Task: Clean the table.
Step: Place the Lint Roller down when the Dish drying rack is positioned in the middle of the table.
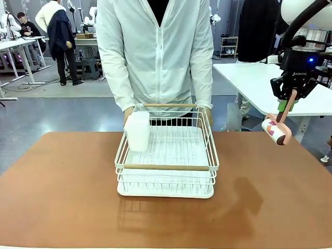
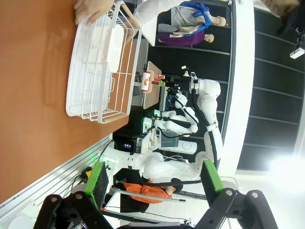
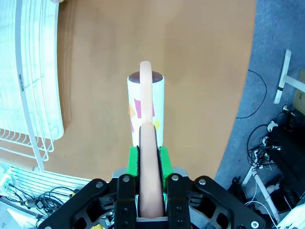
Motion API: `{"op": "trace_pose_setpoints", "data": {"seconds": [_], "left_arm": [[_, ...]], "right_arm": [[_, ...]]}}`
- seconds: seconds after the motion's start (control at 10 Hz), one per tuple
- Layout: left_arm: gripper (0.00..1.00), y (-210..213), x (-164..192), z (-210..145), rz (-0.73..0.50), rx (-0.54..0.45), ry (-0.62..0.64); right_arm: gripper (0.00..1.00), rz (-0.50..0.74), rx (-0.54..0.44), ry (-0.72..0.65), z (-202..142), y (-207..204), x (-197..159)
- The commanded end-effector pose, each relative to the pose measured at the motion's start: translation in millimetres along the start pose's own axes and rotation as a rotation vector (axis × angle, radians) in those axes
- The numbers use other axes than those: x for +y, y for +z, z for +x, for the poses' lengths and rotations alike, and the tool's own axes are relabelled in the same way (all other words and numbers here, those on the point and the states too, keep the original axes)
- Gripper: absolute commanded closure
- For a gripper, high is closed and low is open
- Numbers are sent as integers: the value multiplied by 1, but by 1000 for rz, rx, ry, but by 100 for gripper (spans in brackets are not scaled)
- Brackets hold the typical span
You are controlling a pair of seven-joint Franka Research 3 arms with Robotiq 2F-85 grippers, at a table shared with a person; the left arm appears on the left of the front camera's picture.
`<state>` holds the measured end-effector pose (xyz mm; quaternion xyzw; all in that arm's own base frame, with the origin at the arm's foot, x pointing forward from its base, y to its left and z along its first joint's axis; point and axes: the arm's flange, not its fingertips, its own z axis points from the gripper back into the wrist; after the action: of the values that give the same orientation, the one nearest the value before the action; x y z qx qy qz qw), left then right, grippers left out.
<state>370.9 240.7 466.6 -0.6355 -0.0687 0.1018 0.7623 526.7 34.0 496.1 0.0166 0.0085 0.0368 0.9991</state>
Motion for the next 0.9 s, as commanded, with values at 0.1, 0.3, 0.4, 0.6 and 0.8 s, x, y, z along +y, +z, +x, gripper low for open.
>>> {"op": "trace_pose_setpoints", "data": {"seconds": [0.1, 0.3, 0.4, 0.6, 0.8], "left_arm": [[0, 2, -1, -3, -4, -4, -2], [0, 2, -1, -3, -4, -4, -2], [0, 2, -1, -3, -4, -4, -2], [0, 2, -1, -3, -4, -4, -2], [0, 2, -1, -3, -4, -4, -2]], "right_arm": [[79, -18, -4, -8, 1, 3, -1], [79, -18, -4, -8, 1, 3, -1], [79, -18, -4, -8, 1, 3, -1], [79, -18, -4, -8, 1, 3, -1], [79, -18, -4, -8, 1, 3, -1]]}}
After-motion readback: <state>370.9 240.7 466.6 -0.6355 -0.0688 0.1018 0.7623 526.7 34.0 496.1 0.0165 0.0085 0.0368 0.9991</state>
